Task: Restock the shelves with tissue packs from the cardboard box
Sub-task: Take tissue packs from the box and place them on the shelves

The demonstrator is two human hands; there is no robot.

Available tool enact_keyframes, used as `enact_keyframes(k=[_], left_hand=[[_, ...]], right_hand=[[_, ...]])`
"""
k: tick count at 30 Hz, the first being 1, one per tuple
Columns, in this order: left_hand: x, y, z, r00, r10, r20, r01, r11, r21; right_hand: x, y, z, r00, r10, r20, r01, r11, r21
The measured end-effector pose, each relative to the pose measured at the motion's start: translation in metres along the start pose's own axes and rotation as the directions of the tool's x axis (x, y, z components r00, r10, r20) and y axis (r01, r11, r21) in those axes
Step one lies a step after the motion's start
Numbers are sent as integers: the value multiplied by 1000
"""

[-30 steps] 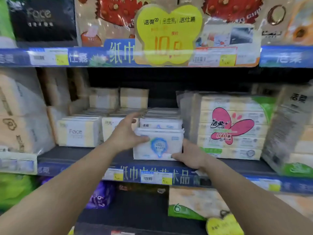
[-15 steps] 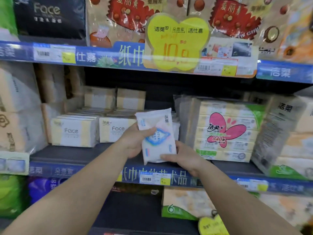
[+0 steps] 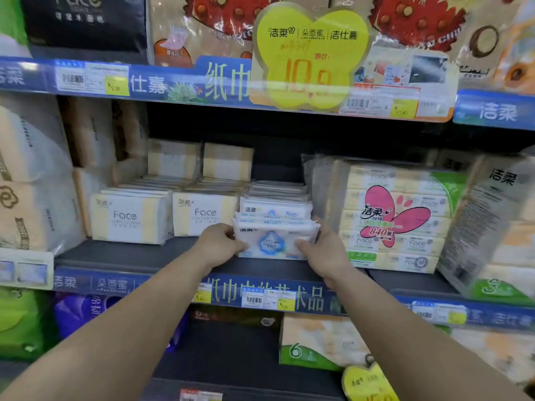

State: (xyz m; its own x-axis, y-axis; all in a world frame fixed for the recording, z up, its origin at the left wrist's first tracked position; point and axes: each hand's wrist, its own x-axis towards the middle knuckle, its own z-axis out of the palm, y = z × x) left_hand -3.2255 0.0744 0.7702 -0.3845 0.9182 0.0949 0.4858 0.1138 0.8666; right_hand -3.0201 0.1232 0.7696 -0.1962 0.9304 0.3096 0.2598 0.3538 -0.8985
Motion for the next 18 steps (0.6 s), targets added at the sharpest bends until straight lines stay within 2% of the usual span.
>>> enact_keyframes(k=[3,7,9,13,16,18], left_hand=[[2,3,8,997,45,70,-46,999,17],[9,8,20,981,91,173,-64,986,-156],[18,7,26,982,79,174,-41,976,-213],[29,4,35,1000,-5,31,12,975,-223],[30,6,42,993,-9,114,41,958,-283],[32,4,42,991,-7,133,43,961,-274]], right_hand=[[6,9,5,990,138,-1,-138,989,-46],[17,15,10,972,235,-2,-235,972,16],[21,18,12,966,258,-28,-257,966,20],[26,18,13,954,283,-99,-289,956,-53],[27,18,16,942,310,-128,-315,949,-20],[28,20,17,942,329,-64,-328,944,24]])
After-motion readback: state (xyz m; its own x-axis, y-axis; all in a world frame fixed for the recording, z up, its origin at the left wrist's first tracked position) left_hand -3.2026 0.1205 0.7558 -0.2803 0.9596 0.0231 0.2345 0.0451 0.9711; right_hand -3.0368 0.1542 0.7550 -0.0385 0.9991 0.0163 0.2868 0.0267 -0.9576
